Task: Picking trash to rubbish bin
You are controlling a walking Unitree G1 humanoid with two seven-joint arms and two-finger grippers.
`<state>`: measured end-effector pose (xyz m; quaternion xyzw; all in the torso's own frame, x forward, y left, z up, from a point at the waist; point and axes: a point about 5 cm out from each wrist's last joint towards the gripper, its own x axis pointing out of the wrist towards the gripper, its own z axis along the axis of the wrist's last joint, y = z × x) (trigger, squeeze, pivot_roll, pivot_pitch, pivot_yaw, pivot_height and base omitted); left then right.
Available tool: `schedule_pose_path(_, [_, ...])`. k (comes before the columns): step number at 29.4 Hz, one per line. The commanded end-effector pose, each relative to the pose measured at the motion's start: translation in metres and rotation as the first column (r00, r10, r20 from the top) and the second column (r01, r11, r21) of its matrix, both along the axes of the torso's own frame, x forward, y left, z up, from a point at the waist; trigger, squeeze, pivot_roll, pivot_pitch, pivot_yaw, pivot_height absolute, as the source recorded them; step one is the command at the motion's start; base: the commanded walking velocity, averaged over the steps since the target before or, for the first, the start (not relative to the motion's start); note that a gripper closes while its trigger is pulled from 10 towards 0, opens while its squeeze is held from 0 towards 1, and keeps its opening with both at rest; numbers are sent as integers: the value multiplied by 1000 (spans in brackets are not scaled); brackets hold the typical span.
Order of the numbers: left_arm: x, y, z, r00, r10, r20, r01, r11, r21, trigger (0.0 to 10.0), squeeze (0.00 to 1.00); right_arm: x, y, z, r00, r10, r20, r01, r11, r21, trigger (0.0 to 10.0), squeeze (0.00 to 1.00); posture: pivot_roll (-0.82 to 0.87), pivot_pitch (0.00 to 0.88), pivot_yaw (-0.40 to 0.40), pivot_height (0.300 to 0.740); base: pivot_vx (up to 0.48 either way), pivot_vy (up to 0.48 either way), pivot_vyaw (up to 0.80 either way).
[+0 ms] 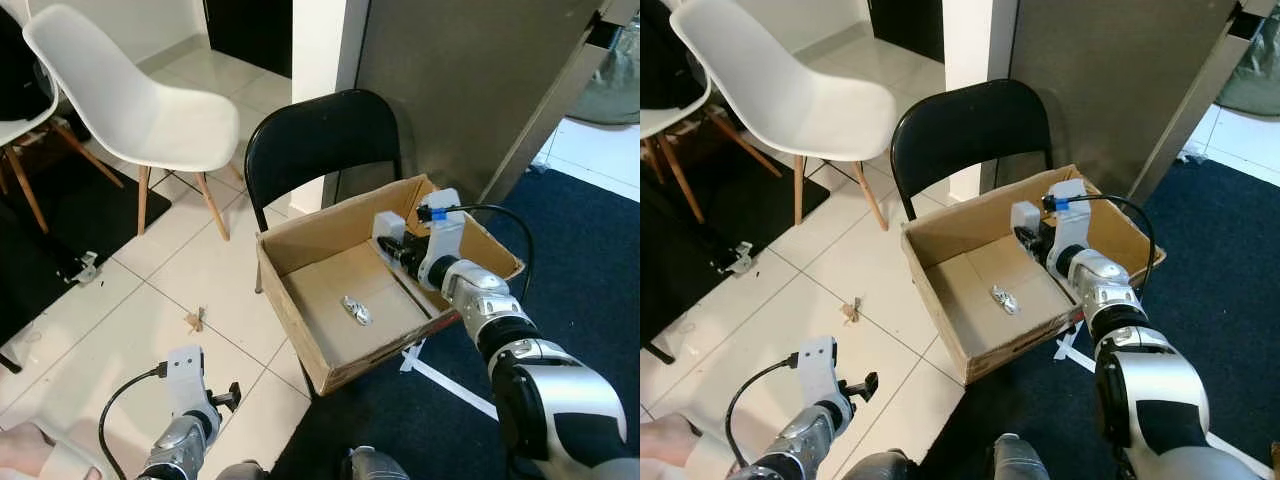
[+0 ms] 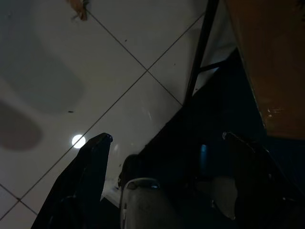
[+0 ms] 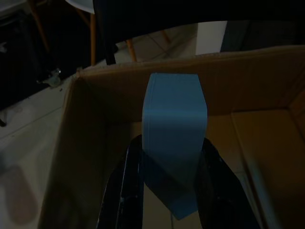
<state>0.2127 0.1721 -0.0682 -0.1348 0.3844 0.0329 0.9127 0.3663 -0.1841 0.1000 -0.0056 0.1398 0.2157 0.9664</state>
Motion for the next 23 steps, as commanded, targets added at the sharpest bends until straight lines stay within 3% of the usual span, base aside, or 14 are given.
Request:
schedule_pose_path(1, [-7, 0, -5, 1000, 5, -29, -5, 1000, 0, 10000, 0, -4, -2, -8, 999, -14, -36, 13, 1000, -16, 10000, 0, 9, 98, 2, 740, 0, 0, 0])
schedule_pose_path(3, [-8, -1, -5, 1000, 6, -30, -6, 1000, -1, 10000, 0, -4, -3, -9, 998, -36, -44, 35, 999, -23, 10000, 0, 9, 101, 0, 740, 0, 0, 0])
schedule_pose_path(4, [-8, -1, -5, 1000, 5, -31, -5, 1000, -2, 10000, 0, -4, -3, -10, 998, -44, -46, 43, 999, -27, 10000, 431, 8, 104, -2, 740, 0, 0, 0])
schedule_pose_path(6, [-8, -1, -5, 999, 5, -32, -6, 1000, -3, 10000, 0, -4, -3, -10, 998, -45, -46, 44, 999, -19, 10000, 1000, 10, 106, -3, 740, 0, 0, 0])
schedule_pose_path(15, [-8, -1, -5, 999, 6, -32, -6, 1000, -4, 10000, 0, -3, -1, -10, 996, -73, -42, 73, 997, -13, 10000, 1000, 9, 107, -3, 740, 0, 0, 0])
schedule_pose_path(16, [-8, -1, -5, 999, 6, -32, -6, 1000, -3, 10000, 0, -2, -3, -6, 996, -88, -28, 90, 994, 54, 10000, 1000, 9, 107, -3, 740, 0, 0, 0])
schedule_pose_path(18, [-8, -1, -5, 999, 5, -32, -5, 1000, -2, 10000, 0, -1, -4, -4, 995, -102, -21, 103, 990, 95, 10000, 1000, 9, 108, -1, 740, 0, 0, 0])
schedule_pose_path(19, [-8, -1, -5, 999, 5, -32, -5, 1000, -2, 10000, 0, 0, -6, -2, 993, -115, -16, 116, 983, 139, 10000, 373, 9, 108, -1, 740, 0, 0, 0])
schedule_pose_path(21, [-8, -1, -5, 999, 6, -32, -6, 1000, -2, 10000, 0, 0, -8, 1, 992, -122, -13, 122, 974, 190, 10000, 373, 9, 108, -1, 740, 0, 0, 0])
schedule_pose_path(22, [-8, -2, -5, 999, 6, -33, -6, 1000, -1, 10000, 0, 0, -12, 4, 992, -124, -2, 119, 954, 274, 10000, 0, 10, 106, -1, 740, 0, 0, 0])
schedule_pose_path(23, [-8, -1, -5, 999, 7, -35, -7, 1000, 1, 10000, 0, -1, -15, 5, 993, -121, 4, 113, 942, 315, 10000, 0, 10, 106, -1, 740, 0, 0, 0])
